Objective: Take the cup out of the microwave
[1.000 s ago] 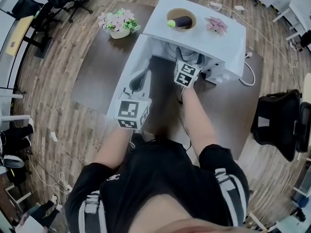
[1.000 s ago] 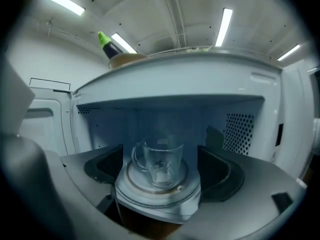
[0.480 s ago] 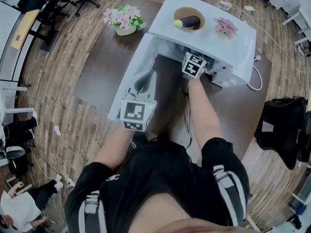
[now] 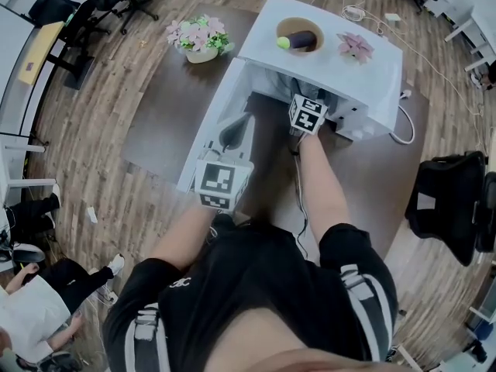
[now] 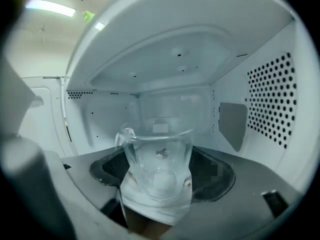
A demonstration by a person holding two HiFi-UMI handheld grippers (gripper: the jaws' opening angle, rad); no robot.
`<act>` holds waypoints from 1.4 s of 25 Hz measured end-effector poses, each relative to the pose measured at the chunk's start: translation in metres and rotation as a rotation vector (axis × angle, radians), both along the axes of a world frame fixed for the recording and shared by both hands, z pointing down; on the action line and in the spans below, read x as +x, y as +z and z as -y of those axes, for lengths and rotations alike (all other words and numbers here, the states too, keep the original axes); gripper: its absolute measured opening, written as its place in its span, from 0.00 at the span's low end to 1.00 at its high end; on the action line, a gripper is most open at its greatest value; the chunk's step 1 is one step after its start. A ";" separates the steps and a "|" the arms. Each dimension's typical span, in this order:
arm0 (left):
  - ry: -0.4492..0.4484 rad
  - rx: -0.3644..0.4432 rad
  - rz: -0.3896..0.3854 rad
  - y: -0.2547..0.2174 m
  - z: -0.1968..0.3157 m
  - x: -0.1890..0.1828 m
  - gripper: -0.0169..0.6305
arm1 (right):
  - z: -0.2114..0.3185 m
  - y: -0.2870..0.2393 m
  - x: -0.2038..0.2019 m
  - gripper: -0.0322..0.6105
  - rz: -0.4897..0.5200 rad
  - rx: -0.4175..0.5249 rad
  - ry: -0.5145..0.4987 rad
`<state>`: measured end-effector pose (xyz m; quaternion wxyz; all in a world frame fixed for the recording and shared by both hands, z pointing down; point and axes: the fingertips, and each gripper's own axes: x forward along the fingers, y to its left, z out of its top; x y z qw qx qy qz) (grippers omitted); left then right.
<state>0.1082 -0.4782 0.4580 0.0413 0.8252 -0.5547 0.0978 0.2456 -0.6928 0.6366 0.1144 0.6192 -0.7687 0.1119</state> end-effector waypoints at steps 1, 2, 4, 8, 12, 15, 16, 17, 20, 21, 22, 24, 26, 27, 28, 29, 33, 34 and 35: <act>0.010 0.002 -0.001 -0.002 -0.001 0.001 0.03 | -0.008 -0.001 0.000 0.63 0.008 0.000 -0.002; 0.020 0.005 -0.003 -0.004 -0.003 0.003 0.03 | -0.016 -0.002 0.000 0.63 0.017 0.001 -0.007; 0.043 0.009 -0.004 -0.008 -0.005 0.005 0.03 | -0.034 -0.005 -0.001 0.63 0.038 0.006 -0.025; 0.081 0.025 -0.017 -0.019 -0.013 0.008 0.03 | -0.079 -0.020 -0.003 0.63 0.060 0.024 -0.037; 0.117 0.050 -0.040 -0.030 -0.020 0.008 0.03 | -0.120 -0.042 0.000 0.63 0.049 0.045 -0.016; 0.135 0.052 -0.070 -0.035 -0.027 0.006 0.03 | -0.152 -0.069 0.004 0.63 0.038 0.071 -0.005; 0.142 0.049 -0.083 -0.036 -0.029 0.005 0.03 | -0.161 -0.079 0.004 0.63 0.036 0.084 -0.006; 0.150 0.046 -0.097 -0.036 -0.030 0.005 0.03 | -0.170 -0.090 0.003 0.63 0.034 0.100 -0.009; 0.181 0.047 -0.125 -0.039 -0.034 0.009 0.03 | -0.189 -0.126 0.001 0.63 0.040 0.154 -0.014; 0.191 0.054 -0.129 -0.041 -0.036 0.010 0.03 | -0.195 -0.139 0.001 0.63 0.046 0.171 -0.013; 0.199 0.062 -0.133 -0.043 -0.038 0.012 0.03 | -0.201 -0.151 0.002 0.63 0.052 0.187 -0.011; 0.215 0.078 -0.140 -0.048 -0.043 0.014 0.03 | -0.212 -0.175 0.004 0.63 0.061 0.219 -0.007; 0.228 0.086 -0.145 -0.053 -0.046 0.015 0.03 | -0.223 -0.197 0.004 0.63 0.063 0.254 -0.004; 0.234 0.088 -0.146 -0.055 -0.047 0.015 0.03 | -0.227 -0.206 0.005 0.63 0.061 0.269 -0.004; 0.238 0.090 -0.148 -0.056 -0.047 0.016 0.03 | -0.230 -0.213 0.005 0.63 0.058 0.280 -0.004; 0.242 0.091 -0.148 -0.057 -0.047 0.017 0.03 | -0.232 -0.219 0.005 0.63 0.054 0.287 -0.003; 0.253 0.095 -0.144 -0.058 -0.050 0.020 0.03 | -0.239 -0.225 0.008 0.63 0.036 0.292 0.007; 0.255 0.095 -0.143 -0.059 -0.051 0.021 0.03 | -0.240 -0.225 0.009 0.63 0.035 0.290 0.010; 0.256 0.095 -0.143 -0.060 -0.051 0.021 0.03 | -0.241 -0.226 0.010 0.63 0.035 0.289 0.012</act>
